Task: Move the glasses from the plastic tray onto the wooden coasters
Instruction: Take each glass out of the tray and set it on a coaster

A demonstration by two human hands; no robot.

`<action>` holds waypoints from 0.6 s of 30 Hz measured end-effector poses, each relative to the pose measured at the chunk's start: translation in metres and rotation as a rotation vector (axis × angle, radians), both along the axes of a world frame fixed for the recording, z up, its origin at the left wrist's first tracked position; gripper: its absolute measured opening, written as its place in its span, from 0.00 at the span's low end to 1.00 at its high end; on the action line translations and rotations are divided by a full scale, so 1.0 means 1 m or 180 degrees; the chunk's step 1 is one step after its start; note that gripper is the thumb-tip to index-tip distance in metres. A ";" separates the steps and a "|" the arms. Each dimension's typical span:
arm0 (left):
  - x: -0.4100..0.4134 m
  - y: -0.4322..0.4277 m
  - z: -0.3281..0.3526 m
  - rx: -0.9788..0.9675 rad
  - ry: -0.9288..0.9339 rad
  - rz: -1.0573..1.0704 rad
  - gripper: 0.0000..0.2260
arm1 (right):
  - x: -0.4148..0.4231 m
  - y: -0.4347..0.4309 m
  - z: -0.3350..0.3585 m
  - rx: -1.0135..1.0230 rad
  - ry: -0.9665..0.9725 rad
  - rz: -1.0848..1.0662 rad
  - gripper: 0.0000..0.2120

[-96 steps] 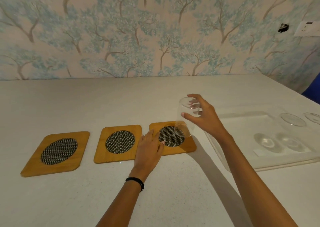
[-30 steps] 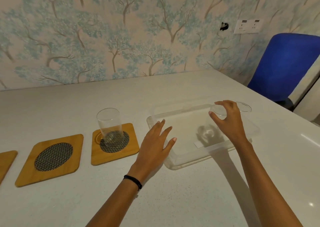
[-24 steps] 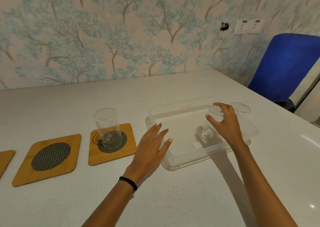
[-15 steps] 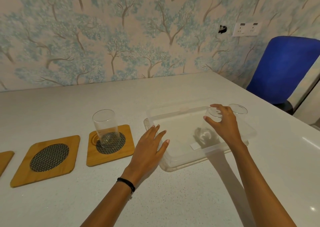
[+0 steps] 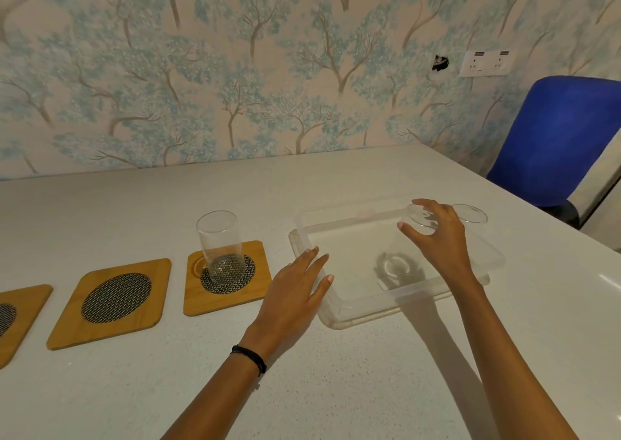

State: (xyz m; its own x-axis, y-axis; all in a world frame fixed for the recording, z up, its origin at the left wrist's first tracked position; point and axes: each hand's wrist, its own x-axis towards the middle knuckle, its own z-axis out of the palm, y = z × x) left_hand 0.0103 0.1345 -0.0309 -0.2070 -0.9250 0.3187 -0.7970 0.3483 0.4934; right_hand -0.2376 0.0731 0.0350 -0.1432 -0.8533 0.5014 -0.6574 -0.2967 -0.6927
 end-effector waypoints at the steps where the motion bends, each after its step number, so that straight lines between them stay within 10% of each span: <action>1: 0.001 0.001 0.000 -0.0006 -0.0021 -0.0016 0.21 | 0.002 0.001 0.002 -0.0024 0.0002 0.0004 0.22; 18: 0.062 0.038 0.002 -0.0020 -0.0180 0.0085 0.21 | 0.069 0.032 0.041 -0.0225 -0.0121 0.0419 0.22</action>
State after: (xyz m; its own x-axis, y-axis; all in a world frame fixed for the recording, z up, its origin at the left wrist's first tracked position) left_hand 0.0720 0.1725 -0.0290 -0.2002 -0.9284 0.3130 -0.8326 0.3296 0.4451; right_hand -0.1683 0.1046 0.0762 -0.0523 -0.8287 0.5572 -0.5833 -0.4275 -0.6906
